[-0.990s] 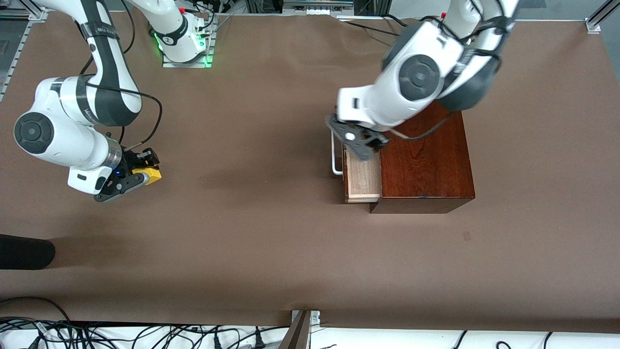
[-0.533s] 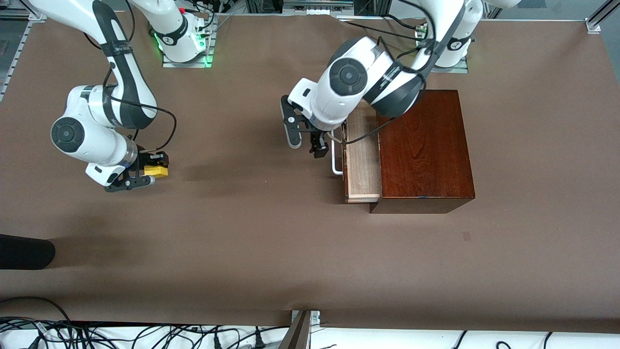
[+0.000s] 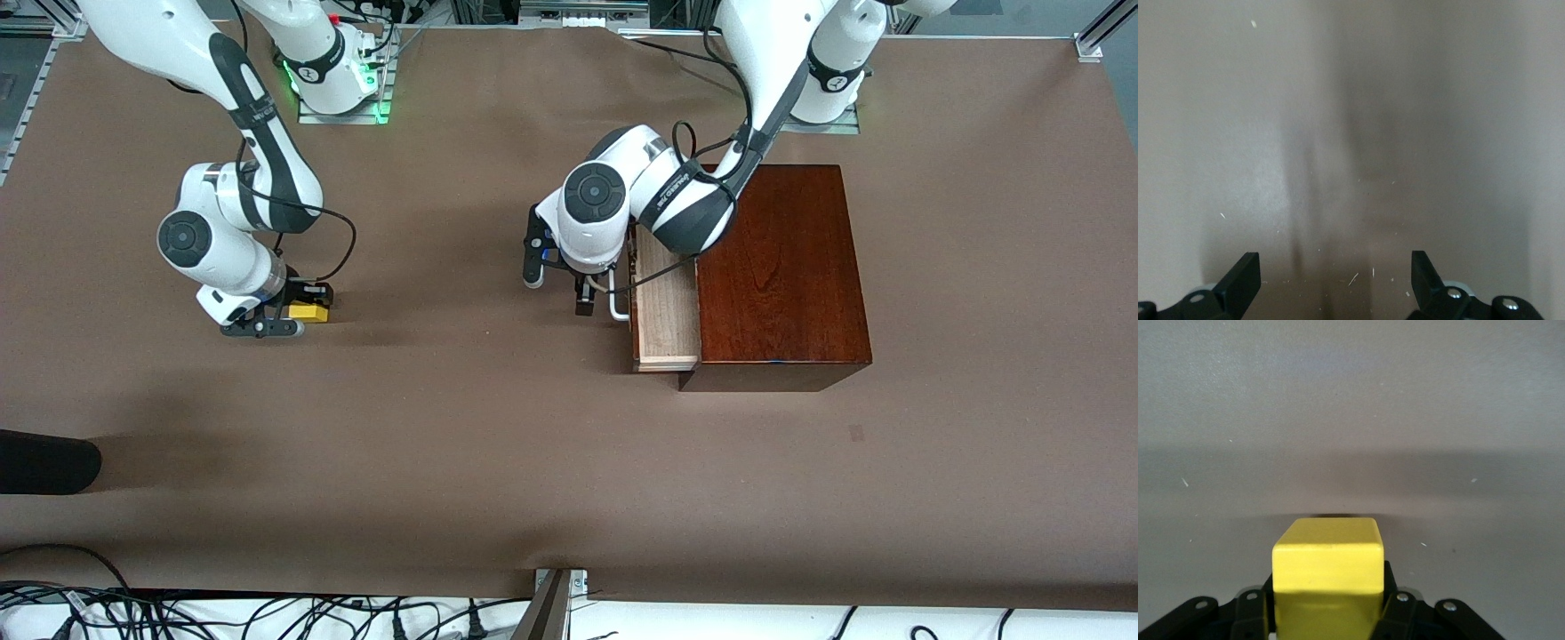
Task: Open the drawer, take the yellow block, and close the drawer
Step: 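Set the cube down with the right gripper while the left gripper pushes the drawer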
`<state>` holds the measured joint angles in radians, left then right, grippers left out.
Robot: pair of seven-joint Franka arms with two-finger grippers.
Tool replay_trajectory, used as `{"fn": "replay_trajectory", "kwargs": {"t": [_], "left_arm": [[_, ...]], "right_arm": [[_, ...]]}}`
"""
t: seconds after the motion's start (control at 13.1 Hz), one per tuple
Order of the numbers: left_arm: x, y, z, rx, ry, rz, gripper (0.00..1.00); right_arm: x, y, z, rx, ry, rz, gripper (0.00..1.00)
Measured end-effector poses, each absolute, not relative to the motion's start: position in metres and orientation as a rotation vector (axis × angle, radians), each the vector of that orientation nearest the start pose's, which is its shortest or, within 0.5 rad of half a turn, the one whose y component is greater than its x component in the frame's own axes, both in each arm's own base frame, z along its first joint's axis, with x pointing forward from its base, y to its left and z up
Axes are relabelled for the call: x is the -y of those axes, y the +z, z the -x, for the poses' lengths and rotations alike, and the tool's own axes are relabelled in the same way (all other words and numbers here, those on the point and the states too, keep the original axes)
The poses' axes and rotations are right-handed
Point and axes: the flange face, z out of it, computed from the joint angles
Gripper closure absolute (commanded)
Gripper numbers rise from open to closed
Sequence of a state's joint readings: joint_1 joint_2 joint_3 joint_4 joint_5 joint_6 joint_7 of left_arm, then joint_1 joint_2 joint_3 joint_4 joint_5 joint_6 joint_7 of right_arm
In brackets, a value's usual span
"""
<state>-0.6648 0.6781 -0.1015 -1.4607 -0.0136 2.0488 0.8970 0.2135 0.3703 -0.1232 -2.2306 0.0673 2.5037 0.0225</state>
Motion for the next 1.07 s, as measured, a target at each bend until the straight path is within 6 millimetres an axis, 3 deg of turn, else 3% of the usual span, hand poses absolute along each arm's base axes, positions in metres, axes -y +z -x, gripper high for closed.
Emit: {"fn": "replay_trajectory", "kwargs": {"t": [0.08,0.15,0.23,0.46,0.69,0.84,1.07], "left_arm": [[0.481,0.27,-0.52,-2.347,0.15,2.185,0.0],[0.477,0.266,-0.521,-2.34,0.169,2.179,0.0],[0.472,0.263,-0.523,-2.331,0.184,2.18,0.0],[0.452,0.261,-0.531,-2.3,0.282,2.211,0.0],[0.425,0.257,-0.538,-2.264,0.434,2.241,0.0],[0.416,0.257,-0.541,-2.255,0.481,2.229,0.0],[0.41,0.261,-0.544,-2.243,0.485,2.219,0.0]], "right_arm": [[-0.048,0.193,-0.535,0.03,0.15,3.151,0.75],[-0.049,0.192,-0.534,0.03,0.153,3.151,0.26],[-0.049,0.191,-0.534,0.029,0.155,3.151,0.0],[-0.049,0.192,-0.535,0.031,0.146,3.151,0.0],[-0.046,0.222,-0.549,0.023,0.036,3.147,0.0],[-0.043,0.263,-0.559,0.012,-0.03,3.136,0.0],[-0.047,0.363,-0.572,0.011,0.004,3.108,0.0]]}}
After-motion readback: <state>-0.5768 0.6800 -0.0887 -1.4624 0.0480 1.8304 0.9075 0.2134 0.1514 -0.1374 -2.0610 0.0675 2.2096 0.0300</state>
